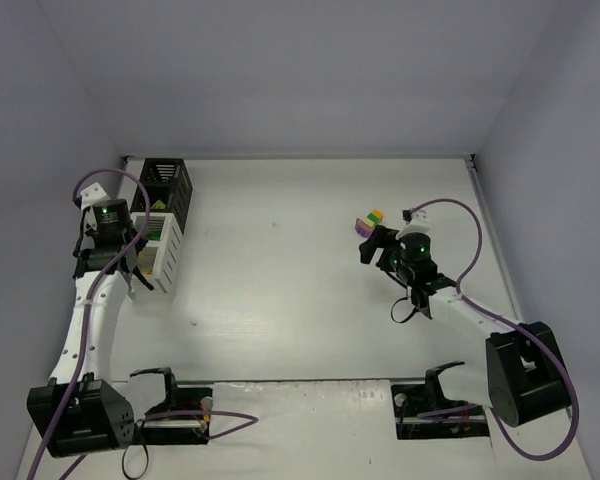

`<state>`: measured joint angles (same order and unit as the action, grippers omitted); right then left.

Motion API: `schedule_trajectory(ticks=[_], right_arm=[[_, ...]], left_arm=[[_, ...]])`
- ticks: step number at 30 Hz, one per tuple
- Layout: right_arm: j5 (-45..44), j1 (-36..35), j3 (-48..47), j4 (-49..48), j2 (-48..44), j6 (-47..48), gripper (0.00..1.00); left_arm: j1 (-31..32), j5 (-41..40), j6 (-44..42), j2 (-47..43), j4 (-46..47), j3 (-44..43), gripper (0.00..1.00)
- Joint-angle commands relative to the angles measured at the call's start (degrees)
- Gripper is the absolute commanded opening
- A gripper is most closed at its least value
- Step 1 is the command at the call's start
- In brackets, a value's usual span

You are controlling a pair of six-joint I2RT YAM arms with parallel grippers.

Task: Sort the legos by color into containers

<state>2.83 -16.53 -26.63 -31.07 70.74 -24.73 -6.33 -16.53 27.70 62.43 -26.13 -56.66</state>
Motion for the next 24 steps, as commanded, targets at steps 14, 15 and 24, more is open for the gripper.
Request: schedule_trajectory(ticks=[14, 15, 24], right_arm=[[0.25, 0.28, -2.19, -3.91, -0.43, 0.12, 0.81], [0.25, 0.28, -2.20, -3.91, -0.51, 0.12, 0.81], [-0.37, 0.36, -2.20, -3.47, -0.95, 0.39, 0.81]], left_arm=[[-5.27, 5.90, 2.97, 3.57, 6.18, 1.02, 0.38], [-5.19, 6.25, 3.06, 3.14, 6.18, 1.20, 0.41], [-4.84, 7.83, 3.85, 0.41, 5.74, 1.30, 0.45]])
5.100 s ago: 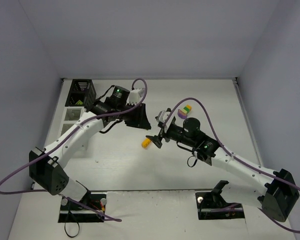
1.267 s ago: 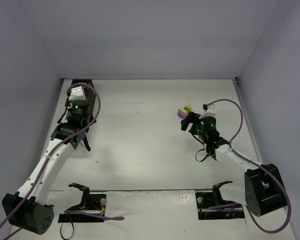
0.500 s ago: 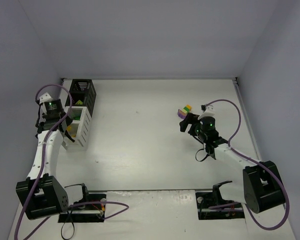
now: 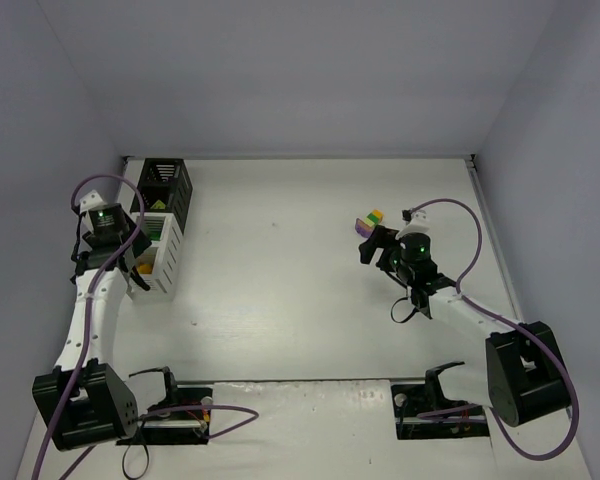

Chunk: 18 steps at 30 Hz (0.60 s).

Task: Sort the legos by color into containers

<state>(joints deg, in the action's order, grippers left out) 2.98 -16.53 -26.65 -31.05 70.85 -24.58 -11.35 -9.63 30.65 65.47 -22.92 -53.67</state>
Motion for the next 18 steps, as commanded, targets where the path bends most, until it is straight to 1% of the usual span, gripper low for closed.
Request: schedule_trajectory(ticks=[1, 3, 4, 5, 7, 10, 11, 13, 14, 18], right_arm=[[-1.22, 0.36, -2.26, -3.15, -1.06, 0.23, 0.81], [-2.10, 0.45, -2.79, -2.36, -0.89, 0.32, 0.80], [-2.80, 0.45, -2.96, -1.48, -0.80, 0.41, 0.80], [-5.59, 0.54, -3.31, -0.86, -0.10, 0.15, 0.80], [-7.11, 0.80, -5.24, 2.02, 1.04, -0.12, 0.81], [-9.74, 0.89, -9.63, 6.24, 5.16, -1.34, 0.84], [-11.23, 0.89, -10.51, 6.87, 6.05, -3.00, 0.84], [-12.47, 0.89, -13.41, 8.62, 8.59, -4.59, 0.86], [-13.95, 0.80, -14.47, 9.24, 9.39, -5.99, 0.86], [-17.12, 0.80, -20.09, 12.05, 14.22, -7.76, 0.85]], left_arm=[[0.37, 1.27, 0.72, -3.15, 2.35, -2.14, 0.45], [0.54, 3.03, 0.02, -4.12, 1.22, -3.36, 0.45], [0.72, 3.73, -0.42, -4.30, 0.77, -5.20, 0.45], [1.07, 5.31, -1.46, -4.13, -0.01, -6.35, 0.45], [1.86, 6.55, -2.79, -3.43, -2.64, -10.46, 0.45], [4.93, 7.34, -5.51, -1.58, -5.56, -15.30, 0.45], [7.20, 7.52, -6.82, -0.71, -5.82, -16.02, 0.45], [10.02, 8.74, -8.32, 0.09, -5.47, -16.90, 0.45], [13.43, 9.27, -9.90, 0.88, -5.12, -16.82, 0.45], [16.97, 14.54, -11.58, 2.64, -2.93, -13.75, 0.45]])
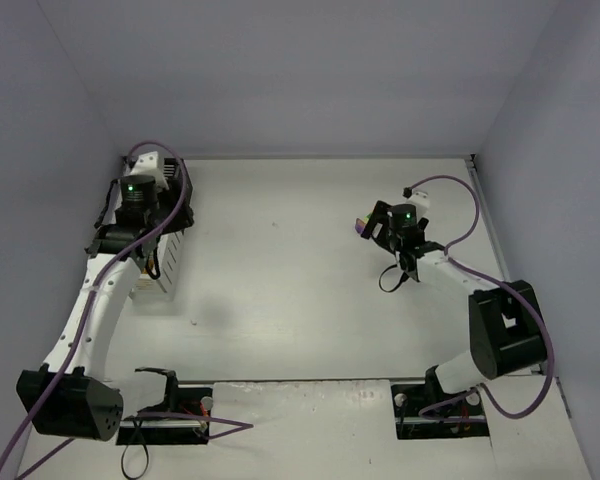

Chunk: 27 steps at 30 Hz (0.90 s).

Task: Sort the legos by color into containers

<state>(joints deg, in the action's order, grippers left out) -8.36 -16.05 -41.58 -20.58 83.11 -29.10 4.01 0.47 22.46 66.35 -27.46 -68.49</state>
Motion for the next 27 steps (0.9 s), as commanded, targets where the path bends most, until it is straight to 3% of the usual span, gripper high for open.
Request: schedule_trajectory(ticks=[1, 11, 27], right_arm=[[-6.57, 0.41, -7.87, 2.20, 4.23, -3.42, 0.82], [-9.04, 0.85, -23.61, 8.62, 19.62, -5.61, 0.79], [-6.50, 1.38, -32.68, 11.00, 30.96, -5.79, 0.74]], left_arm=[[1.61, 7.15, -3.56, 2.29, 1.88, 1.77, 0.45], [4.25, 8.66, -3.74, 0.45, 1.80, 3.01, 0.45], [4.25, 10.95, -3.03, 0.80, 1.97, 3.10, 0.45]])
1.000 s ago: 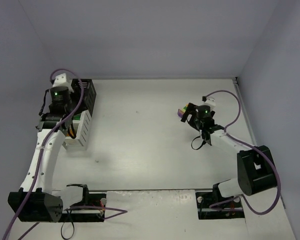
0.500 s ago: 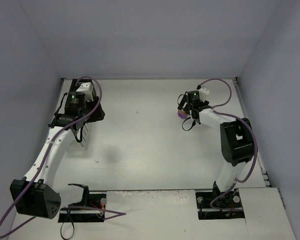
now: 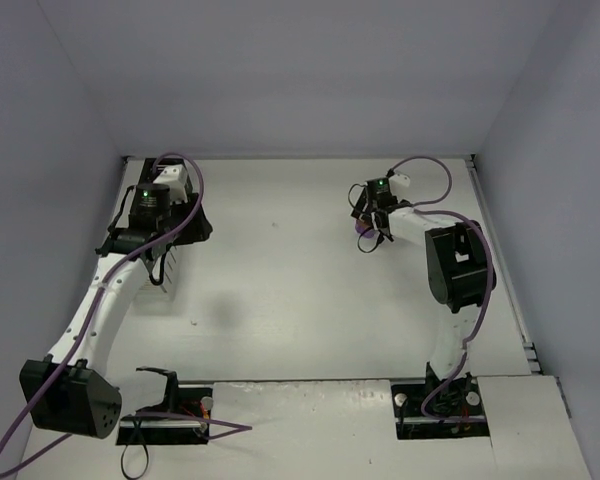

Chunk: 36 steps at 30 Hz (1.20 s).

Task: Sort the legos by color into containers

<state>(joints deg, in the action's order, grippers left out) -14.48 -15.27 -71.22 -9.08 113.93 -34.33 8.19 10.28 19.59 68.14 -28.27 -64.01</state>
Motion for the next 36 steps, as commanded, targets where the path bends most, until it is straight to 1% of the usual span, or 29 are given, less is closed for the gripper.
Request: schedule_trajectory(ticks=[1, 4, 5, 7, 8, 10, 11, 13, 14, 15, 18, 19, 20, 22, 23, 24, 25, 26, 27, 28, 30, 31, 32, 36], right_arm=[[-0.20, 0.59, -3.57, -0.50, 0.50, -0.57, 0.72], [0.42, 0.59, -4.19, -0.50, 1.73, -0.22, 0.64], [0.59, 0.68, -4.45, -0.50, 2.34, -0.04, 0.59], [1.38, 0.68, -4.80, -0.50, 2.79, 0.57, 0.53], [1.82, 0.68, -4.89, -0.50, 3.05, 0.92, 0.44], [4.28, 0.59, -4.72, -1.02, 3.14, 2.50, 0.35], [5.33, 0.50, -4.28, -1.63, 2.53, 3.38, 0.27], [9.01, 0.24, -2.97, -4.17, 1.48, 6.53, 0.15], [10.51, -0.02, -0.87, -5.49, 0.60, 8.21, 0.04], [11.92, -0.20, 0.28, -6.55, -1.41, 9.79, 0.00], [16.32, -2.22, 6.17, -11.21, -7.04, 17.26, 0.00], [17.11, -3.18, 7.83, -13.57, -8.79, 21.89, 0.00], [17.73, -4.15, 9.59, -14.99, -12.47, 24.54, 0.00], [18.00, -8.36, 14.60, -18.23, -16.61, 29.99, 0.00], [18.00, -10.12, 16.36, -19.21, -20.72, 34.81, 0.00], [17.91, -12.92, 19.77, -20.18, -22.94, 37.12, 0.00], [18.52, -13.90, 21.54, -22.80, -25.05, 38.62, 0.00], [22.26, -14.70, 23.30, -24.04, -29.25, 41.16, 0.00], [24.04, -15.57, 26.19, -25.01, -31.29, 41.79, 0.00], [25.89, -15.93, 27.44, -26.50, -34.79, 42.49, 0.00], [31.67, -16.72, 29.29, -27.30, -37.89, 44.60, 0.00], [33.19, -17.60, 31.56, -29.13, -39.38, 44.96, 0.00], [34.51, -18.04, 32.63, -30.19, -42.27, 45.31, 0.00], [38.99, -20.33, 35.09, -30.38, -48.18, 46.98, 0.00]], left_arm=[[0.08, 1.14, -0.17, -0.90, 2.78, -1.30, 0.45], [0.08, 1.40, -0.08, -0.90, 2.78, -1.38, 0.45], [0.08, 1.58, -0.08, -0.90, 2.78, -1.21, 0.45], [0.16, 1.93, 0.09, -0.73, 2.87, -1.21, 0.45], [0.16, 2.11, 0.09, -0.64, 2.87, -1.21, 0.45], [0.16, 2.20, 0.09, -0.64, 2.87, -1.21, 0.45], [0.08, 2.28, 0.09, -0.64, 2.87, -1.21, 0.45], [0.16, 2.63, 0.09, -0.73, 3.13, -1.21, 0.45], [0.16, 3.59, 0.01, -0.73, 3.31, -1.21, 0.45], [0.16, 4.13, 0.00, -0.81, 3.40, -1.12, 0.45], [0.16, 7.20, 0.09, -1.08, 4.71, -0.77, 0.45], [0.34, 8.25, 0.18, -1.17, 4.98, -0.68, 0.45], [0.60, 10.52, 0.35, -1.34, 5.33, -0.51, 0.45], [0.87, 12.99, 1.32, -1.52, 6.47, -0.33, 0.45], [1.30, 14.49, 1.85, -1.52, 6.91, -0.24, 0.45], [1.74, 17.11, 2.98, -1.26, 7.35, -0.24, 0.45], [2.18, 18.53, 3.60, -0.99, 7.35, -0.33, 0.46], [3.23, 19.76, 4.57, -0.12, 7.27, -0.59, 0.46], [3.85, 22.65, 6.75, 0.32, 7.01, -0.68, 0.47], [4.64, 24.07, 7.82, 0.59, 7.09, -0.77, 0.50], [8.15, 25.22, 10.97, 0.59, 8.05, -0.68, 0.57], [9.47, 25.05, 11.86, 0.33, 8.49, -0.51, 0.60], [12.00, 24.87, 13.52, -0.02, 8.93, -0.33, 0.65], [16.41, 24.87, 17.66, -0.20, 11.21, -0.85, 0.69]])
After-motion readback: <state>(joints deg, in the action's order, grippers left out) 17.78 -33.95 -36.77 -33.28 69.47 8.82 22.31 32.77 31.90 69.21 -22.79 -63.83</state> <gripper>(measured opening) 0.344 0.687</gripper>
